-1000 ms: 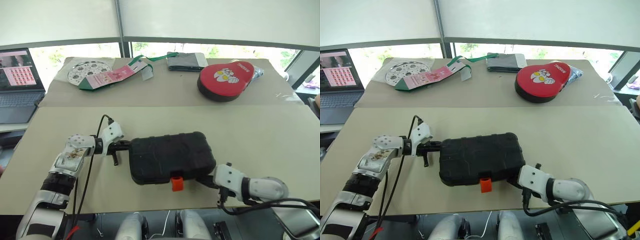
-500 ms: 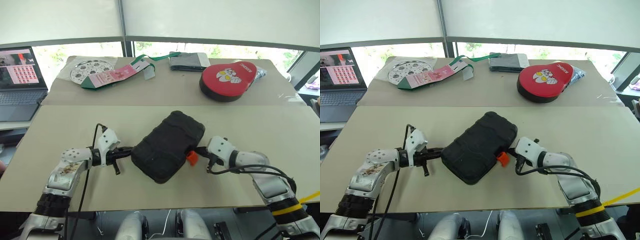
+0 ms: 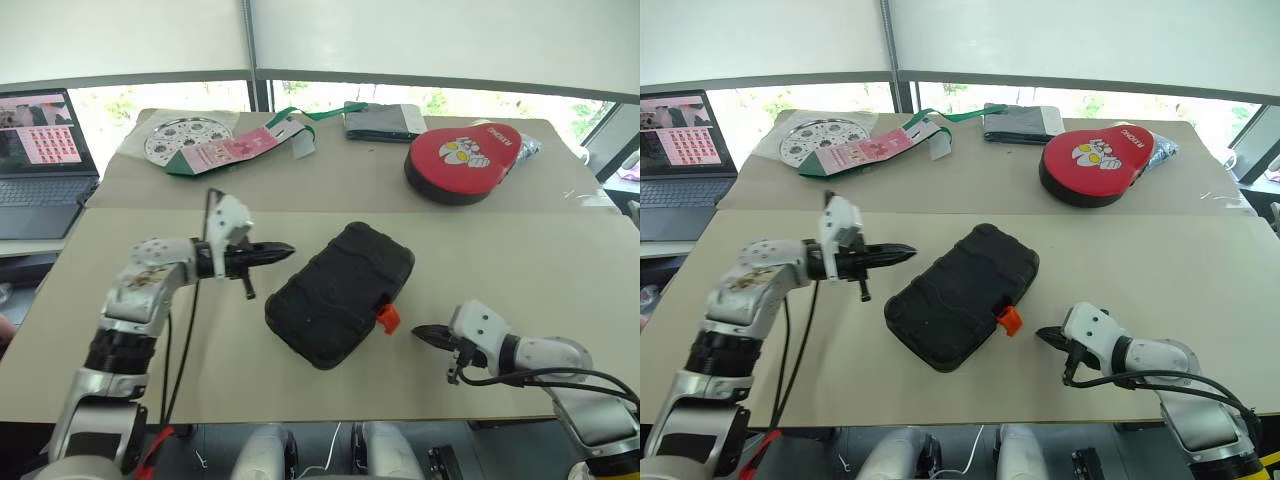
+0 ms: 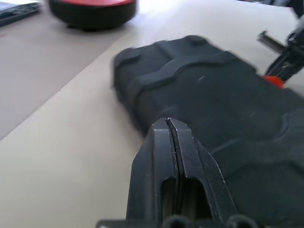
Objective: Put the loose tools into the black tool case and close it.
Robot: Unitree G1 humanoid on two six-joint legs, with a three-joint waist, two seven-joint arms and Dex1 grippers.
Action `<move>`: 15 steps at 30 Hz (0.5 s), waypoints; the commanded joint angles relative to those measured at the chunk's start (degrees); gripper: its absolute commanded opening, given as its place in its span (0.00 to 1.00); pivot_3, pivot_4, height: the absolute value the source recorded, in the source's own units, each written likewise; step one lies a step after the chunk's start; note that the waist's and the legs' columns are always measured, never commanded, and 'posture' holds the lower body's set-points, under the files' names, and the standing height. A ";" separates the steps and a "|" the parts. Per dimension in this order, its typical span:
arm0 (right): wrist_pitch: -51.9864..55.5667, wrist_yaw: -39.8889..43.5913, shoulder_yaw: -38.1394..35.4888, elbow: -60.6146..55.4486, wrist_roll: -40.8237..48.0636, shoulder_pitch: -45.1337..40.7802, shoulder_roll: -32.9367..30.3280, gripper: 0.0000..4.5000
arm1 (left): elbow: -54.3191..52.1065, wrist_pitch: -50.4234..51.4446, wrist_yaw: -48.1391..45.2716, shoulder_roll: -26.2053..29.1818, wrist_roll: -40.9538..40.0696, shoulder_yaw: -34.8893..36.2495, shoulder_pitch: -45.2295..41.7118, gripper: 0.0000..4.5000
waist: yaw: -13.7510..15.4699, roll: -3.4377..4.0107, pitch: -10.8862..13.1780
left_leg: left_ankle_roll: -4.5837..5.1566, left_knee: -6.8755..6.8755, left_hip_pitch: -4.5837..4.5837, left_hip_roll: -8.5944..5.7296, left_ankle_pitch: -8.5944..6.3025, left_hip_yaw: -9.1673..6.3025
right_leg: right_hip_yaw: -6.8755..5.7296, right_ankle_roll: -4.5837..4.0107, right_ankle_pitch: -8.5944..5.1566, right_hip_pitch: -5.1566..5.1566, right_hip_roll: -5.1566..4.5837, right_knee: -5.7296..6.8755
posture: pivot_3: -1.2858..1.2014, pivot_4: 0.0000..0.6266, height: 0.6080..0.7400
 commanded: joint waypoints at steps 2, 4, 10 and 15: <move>2.18 -0.28 2.68 -2.17 -0.09 -1.85 1.46 0.01 | -2.16 0.95 1.09 -2.46 2.15 -4.72 -2.21 0.02 | -0.14 0.00 0.00 | -0.02 0.00 0.00 0.02 0.01 -0.01 | 0.01 0.00 0.00 0.00 0.04 0.00 | 0.52 0.24 1.00; 2.76 -0.24 3.10 -2.42 -0.27 -2.53 1.64 0.01 | -1.67 0.03 1.61 -3.18 3.77 -6.56 -1.84 0.02 | -0.13 0.00 0.00 | -0.02 0.01 0.00 0.01 0.01 -0.02 | 0.02 0.00 0.00 0.00 0.05 0.01 | 0.52 0.24 1.00; 3.97 0.10 4.28 -3.60 -0.80 -4.09 1.50 0.01 | -1.39 0.37 3.38 -4.64 6.38 -9.08 -1.67 0.02 | 0.26 0.00 0.00 | 0.00 0.03 0.03 0.01 0.01 -0.02 | 0.05 -0.01 0.00 0.02 0.02 0.02 | 0.52 0.24 1.00; 5.93 1.46 5.53 -5.21 -1.01 -6.46 -0.12 0.01 | -2.17 -0.07 2.82 -3.81 7.58 -10.27 -0.09 0.02 | 0.31 0.01 0.00 | 0.03 0.04 0.02 0.01 -0.01 -0.03 | 0.05 -0.01 0.00 0.02 0.00 0.01 | 0.52 0.24 1.00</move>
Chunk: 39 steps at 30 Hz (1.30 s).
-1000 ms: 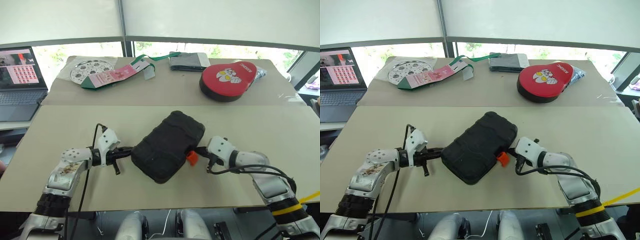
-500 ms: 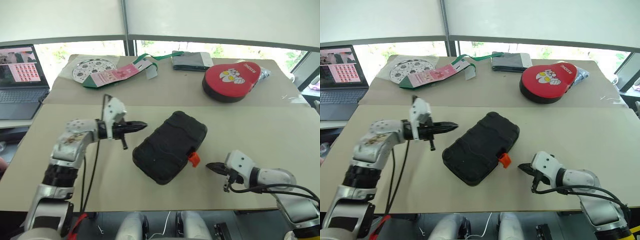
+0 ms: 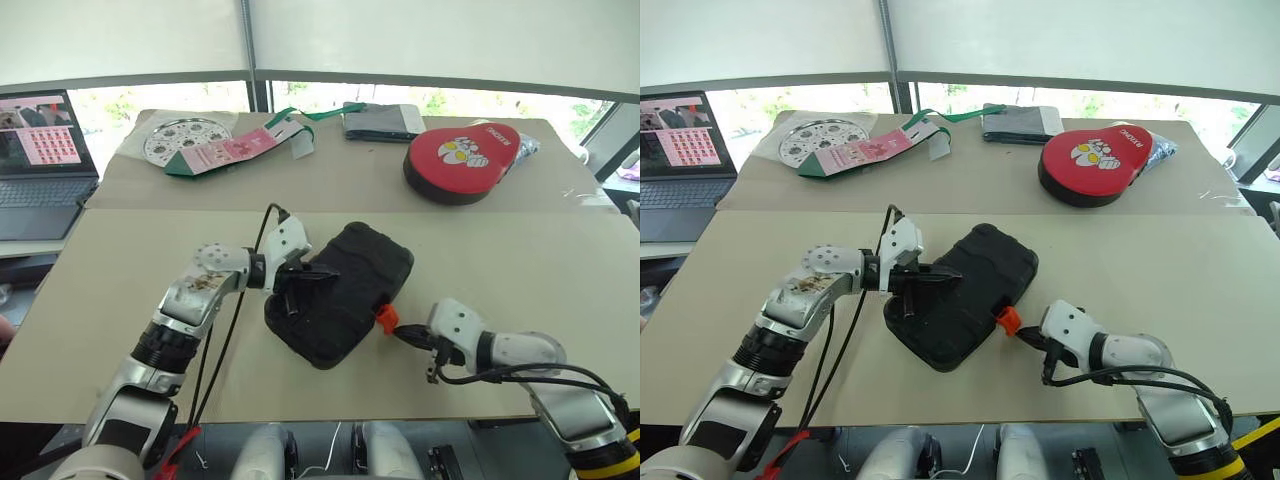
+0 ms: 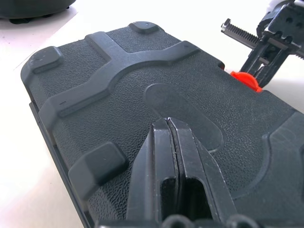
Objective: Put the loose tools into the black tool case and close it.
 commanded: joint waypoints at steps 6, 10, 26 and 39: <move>4.42 2.66 1.51 -3.78 0.35 -5.26 -2.63 0.01 | -0.84 -0.33 -0.28 1.01 2.24 -2.40 2.90 0.02 | 0.00 0.02 -0.01 | 0.02 0.00 0.00 -0.01 -0.01 -0.01 | 0.00 0.00 0.00 0.00 -0.02 0.00 | 0.52 0.24 1.00; 6.02 4.44 2.88 -3.91 0.38 -7.56 -3.44 0.01 | -1.17 0.05 0.01 0.64 2.30 -2.84 3.44 0.02 | -0.03 0.03 -0.02 | 0.02 0.00 0.02 0.00 -0.01 -0.01 | 0.00 -0.01 0.00 0.00 -0.02 0.01 | 0.52 0.24 1.00; 5.84 5.11 7.46 4.33 -2.22 -18.80 0.95 0.01 | -0.95 0.75 0.12 0.25 2.78 -4.33 4.84 0.02 | -0.35 0.10 -0.06 | 0.04 0.00 0.16 0.00 -0.02 0.01 | 0.03 -0.02 0.00 0.10 -0.01 0.05 | 0.52 0.24 1.00; 12.25 8.03 -0.47 -4.65 6.79 -13.40 -2.49 0.01 | -0.02 0.46 0.00 -0.12 3.31 -4.69 5.09 0.02 | -0.14 0.32 -0.21 | 0.06 -0.02 0.22 0.00 -0.03 0.00 | 0.03 -0.02 0.01 0.13 -0.05 0.04 | 0.52 0.24 1.00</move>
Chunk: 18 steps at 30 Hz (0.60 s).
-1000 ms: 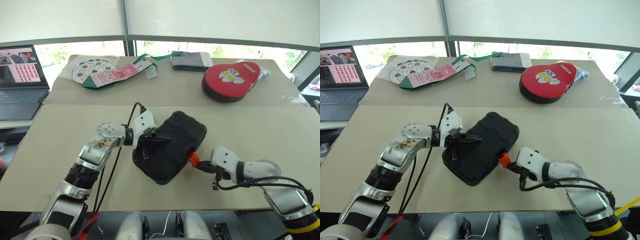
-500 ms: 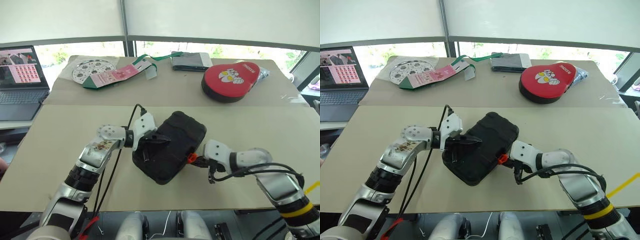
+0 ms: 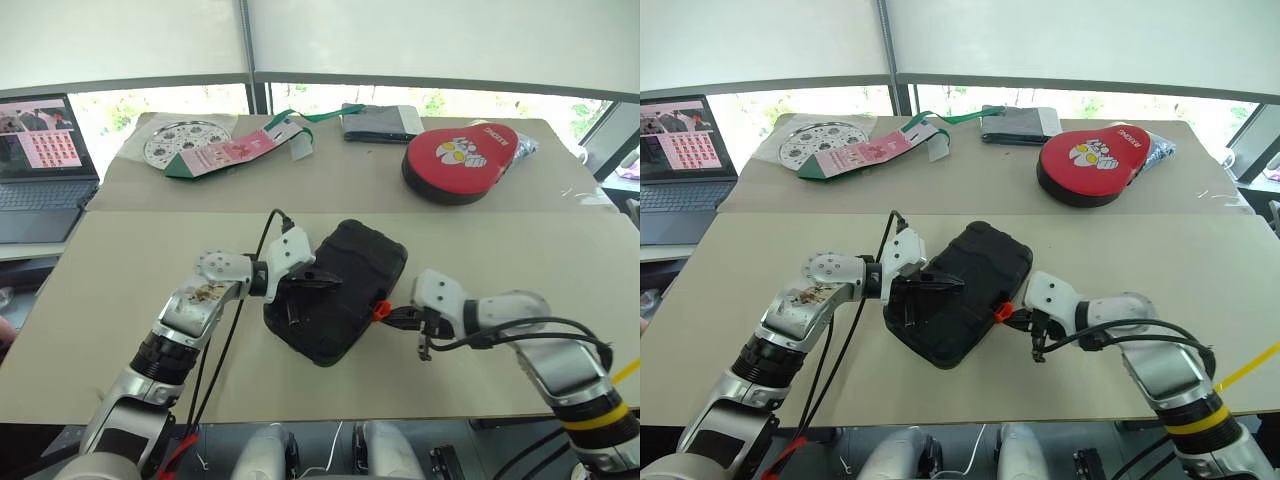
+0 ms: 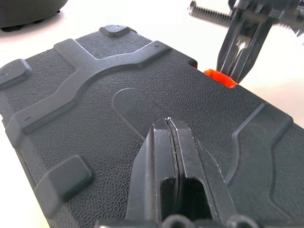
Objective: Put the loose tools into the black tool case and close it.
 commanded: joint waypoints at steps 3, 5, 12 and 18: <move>-0.19 -1.33 -1.77 -2.89 2.37 -1.10 1.44 0.01 | 3.40 1.13 -0.49 -0.27 2.24 -3.83 1.95 0.02 | 0.03 0.10 -0.06 | 0.03 0.00 0.00 -0.01 -0.02 0.00 | 0.01 0.00 0.00 0.00 -0.01 0.00 | 0.52 0.24 1.00; -0.97 -2.13 -1.13 -1.95 1.50 -1.62 2.33 0.01 | 3.76 0.99 -0.57 -0.37 2.31 -3.89 1.84 0.02 | 0.01 0.11 -0.07 | 0.03 0.00 0.00 -0.01 -0.02 0.00 | 0.01 0.00 0.00 0.00 0.00 0.00 | 0.52 0.24 1.00; -1.29 -2.52 -1.43 -2.05 2.34 -1.98 4.51 0.01 | 4.40 0.67 -0.99 -0.44 2.74 -4.00 1.76 0.02 | -0.16 0.17 -0.14 | 0.05 -0.01 0.06 -0.01 -0.03 0.01 | 0.04 -0.01 0.00 0.03 0.00 0.01 | 0.52 0.24 1.00; -1.71 -5.19 0.57 -0.63 -1.52 -1.19 5.29 0.01 | 5.50 0.07 -1.26 -0.55 3.74 -4.57 2.17 0.02 | -0.31 0.18 -0.19 | 0.10 -0.02 0.14 0.00 -0.06 0.01 | 0.08 -0.07 0.04 0.05 0.01 0.06 | 0.52 0.24 1.00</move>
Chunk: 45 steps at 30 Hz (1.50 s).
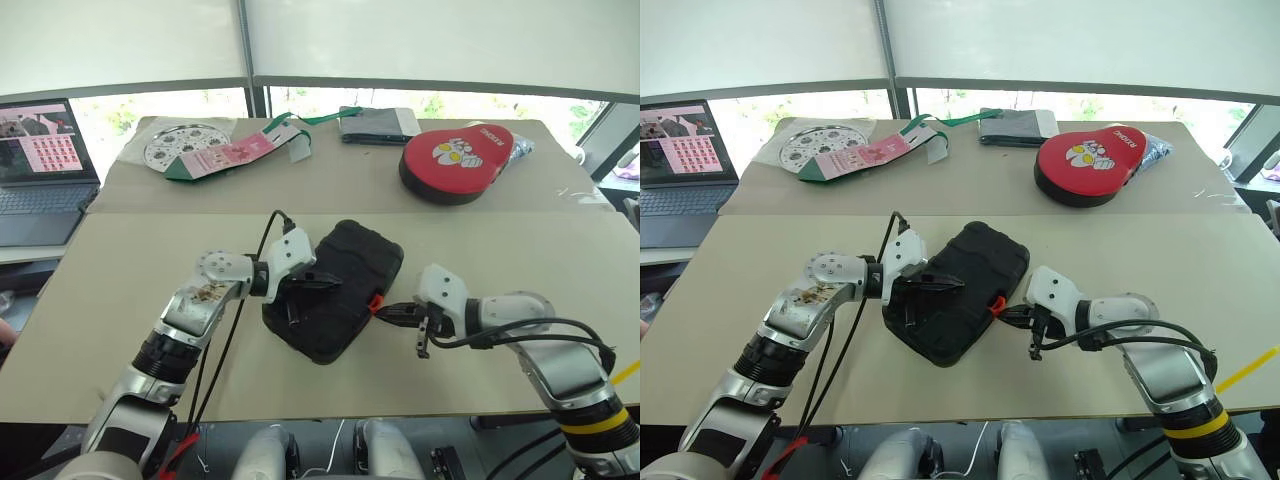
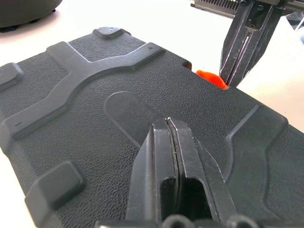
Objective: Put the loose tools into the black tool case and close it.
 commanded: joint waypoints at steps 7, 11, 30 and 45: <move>-5.08 -2.91 -2.86 -1.55 0.27 -0.53 2.10 0.01 | 4.43 -0.03 -1.32 0.47 3.29 -4.55 3.41 0.02 | -0.13 -0.01 -0.15 | 0.01 -0.01 0.04 0.02 0.00 0.00 | 0.03 -0.03 0.01 0.00 0.00 0.01 | 0.52 0.24 1.00; -5.71 -2.10 -3.87 -1.50 0.78 -1.12 1.51 0.01 | 4.50 -0.22 -1.87 1.20 3.29 -4.34 4.01 0.02 | -0.18 0.00 -0.15 | 0.04 -0.02 0.04 0.02 -0.02 0.00 | 0.04 -0.03 0.01 0.00 0.00 0.00 | 0.52 0.24 1.00; -7.97 -3.12 1.31 5.92 -2.06 -4.74 6.42 0.01 | 6.30 -1.51 -1.09 1.04 3.43 -3.69 4.73 0.02 | -0.89 -0.01 -0.31 | 0.24 -0.13 0.21 0.08 -0.14 0.01 | 0.10 -0.10 -0.01 0.04 -0.01 0.01 | 0.52 0.24 1.00; -11.15 6.68 -17.42 4.78 9.69 7.02 -4.22 0.25 | -9.89 -4.32 -2.38 11.04 -13.84 23.48 21.91 0.48 | -1.09 0.04 -0.21 | -0.31 -0.76 0.21 0.19 0.14 0.03 | 0.04 -0.31 -0.10 -0.24 -0.11 -0.10 | 0.52 0.24 1.00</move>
